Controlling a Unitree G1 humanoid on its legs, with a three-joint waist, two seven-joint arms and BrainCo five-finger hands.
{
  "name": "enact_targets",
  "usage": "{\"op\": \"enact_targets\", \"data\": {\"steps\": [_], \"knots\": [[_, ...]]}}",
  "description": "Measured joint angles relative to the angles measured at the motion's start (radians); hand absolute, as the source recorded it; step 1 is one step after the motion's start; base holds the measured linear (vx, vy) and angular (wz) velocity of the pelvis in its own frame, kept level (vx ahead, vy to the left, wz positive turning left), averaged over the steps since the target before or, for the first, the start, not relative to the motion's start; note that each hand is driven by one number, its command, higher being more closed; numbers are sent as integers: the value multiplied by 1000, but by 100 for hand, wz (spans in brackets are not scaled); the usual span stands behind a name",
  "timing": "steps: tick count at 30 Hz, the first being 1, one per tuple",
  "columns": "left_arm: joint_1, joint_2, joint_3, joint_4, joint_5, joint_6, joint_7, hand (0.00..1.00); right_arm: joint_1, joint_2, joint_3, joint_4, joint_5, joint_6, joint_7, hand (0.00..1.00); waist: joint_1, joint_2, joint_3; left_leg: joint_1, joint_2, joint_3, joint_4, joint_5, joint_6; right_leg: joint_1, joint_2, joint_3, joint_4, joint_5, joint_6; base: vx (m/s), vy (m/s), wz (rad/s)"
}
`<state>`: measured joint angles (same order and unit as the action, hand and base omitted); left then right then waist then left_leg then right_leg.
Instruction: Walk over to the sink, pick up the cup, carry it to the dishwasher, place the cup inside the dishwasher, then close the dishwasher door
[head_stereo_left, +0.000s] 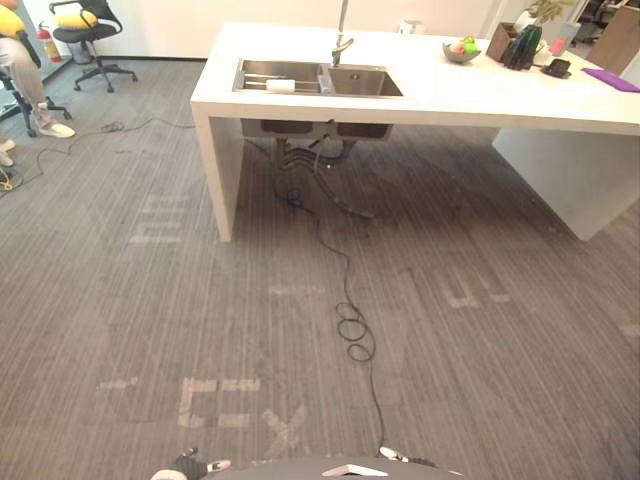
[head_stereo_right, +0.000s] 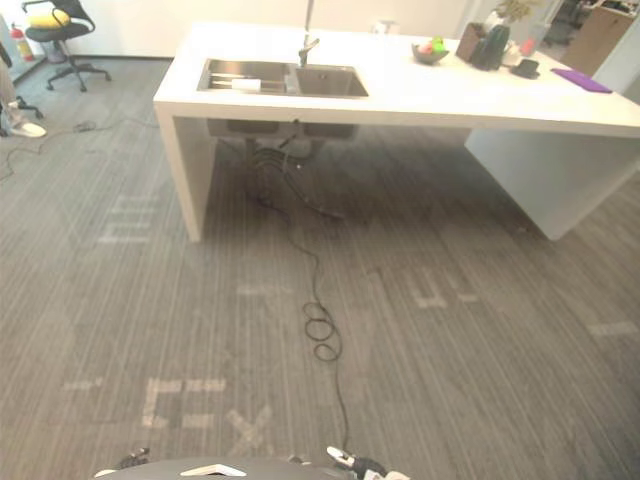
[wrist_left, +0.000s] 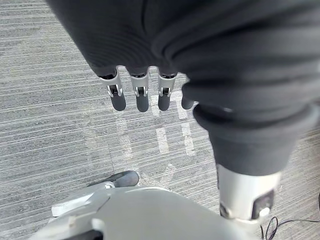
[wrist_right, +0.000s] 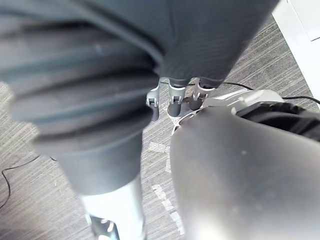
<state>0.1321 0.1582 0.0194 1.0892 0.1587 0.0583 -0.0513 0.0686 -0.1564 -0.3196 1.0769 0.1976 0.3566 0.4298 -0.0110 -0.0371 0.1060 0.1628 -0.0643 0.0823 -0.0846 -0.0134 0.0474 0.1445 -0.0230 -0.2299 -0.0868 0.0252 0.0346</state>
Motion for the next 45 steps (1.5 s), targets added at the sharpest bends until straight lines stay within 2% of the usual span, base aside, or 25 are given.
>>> {"op": "enact_targets", "data": {"steps": [12,17,19,20,22,23,25,26,30,31,35,45], "knots": [[-5,1,0,-9,0,5,1,0,9,25,5,7,-9,-57,-36,0,-3,-3,19,8,0,2,0,1,3,2,0,0,2,2,-3,17,1,-1],[-5,1,-1,-10,0,8,2,0,14,31,25,8,-8,-89,-48,0,-4,4,23,9,0,4,0,-1,0,2,0,1,0,3,-5,0,0,0],[-5,1,-1,-10,0,8,2,0,17,31,27,8,-8,-100,-54,0,-4,0,21,8,0,5,0,-1,0,1,0,2,0,4,-5,-18,1,-1],[-5,1,-1,-10,0,8,2,0,17,31,37,7,-8,-108,-63,0,-4,8,25,3,0,7,0,-1,0,1,0,3,0,3,-5,0,0,0],[-6,1,-1,-10,0,8,2,0,18,34,42,7,-8,-119,-69,0,-5,-2,18,-1,0,8,0,-1,0,-4,0,6,0,3,-4,0,0,0],[-6,1,-1,-10,0,8,2,0,19,35,42,7,-8,-124,-69,0,-4,6,23,-5,0,10,0,-1,0,-7,0,10,0,4,-5,0,0,0],[-6,0,-1,-11,0,8,3,0,21,43,42,7,-8,-134,-70,0,-4,-1,18,-5,0,13,0,-1,0,-7,0,13,0,5,-6,8,5,-5],[-6,0,-1,-11,0,8,3,0,23,44,42,7,-8,-137,-72,0,-5,7,21,-4,0,15,0,-1,0,-7,0,15,0,5,-6,8,5,-6],[-6,0,-2,-11,0,6,5,0,23,46,43,6,-8,-140,-74,0,-4,-1,15,-2,0,21,0,-1,2,-7,1,21,0,5,-6,12,4,-5],[-6,0,-3,-10,0,2,8,0,23,48,43,6,-8,-145,-81,0,-4,6,19,-2,0,22,0,0,2,-8,1,22,0,5,-6,0,0,0],[-5,0,-13,-10,-2,-5,27,0,26,49,45,5,-8,-166,-85,0,-4,1,15,-1,0,23,0,0,3,-7,1,23,0,5,-6,0,0,0],[1,0,-22,-9,-30,-23,49,0,35,45,68,0,-8,-201,-106,0,-6,6,17,-1,0,28,0,-2,0,-9,2,29,0,6,-7,0,0,0]]}}
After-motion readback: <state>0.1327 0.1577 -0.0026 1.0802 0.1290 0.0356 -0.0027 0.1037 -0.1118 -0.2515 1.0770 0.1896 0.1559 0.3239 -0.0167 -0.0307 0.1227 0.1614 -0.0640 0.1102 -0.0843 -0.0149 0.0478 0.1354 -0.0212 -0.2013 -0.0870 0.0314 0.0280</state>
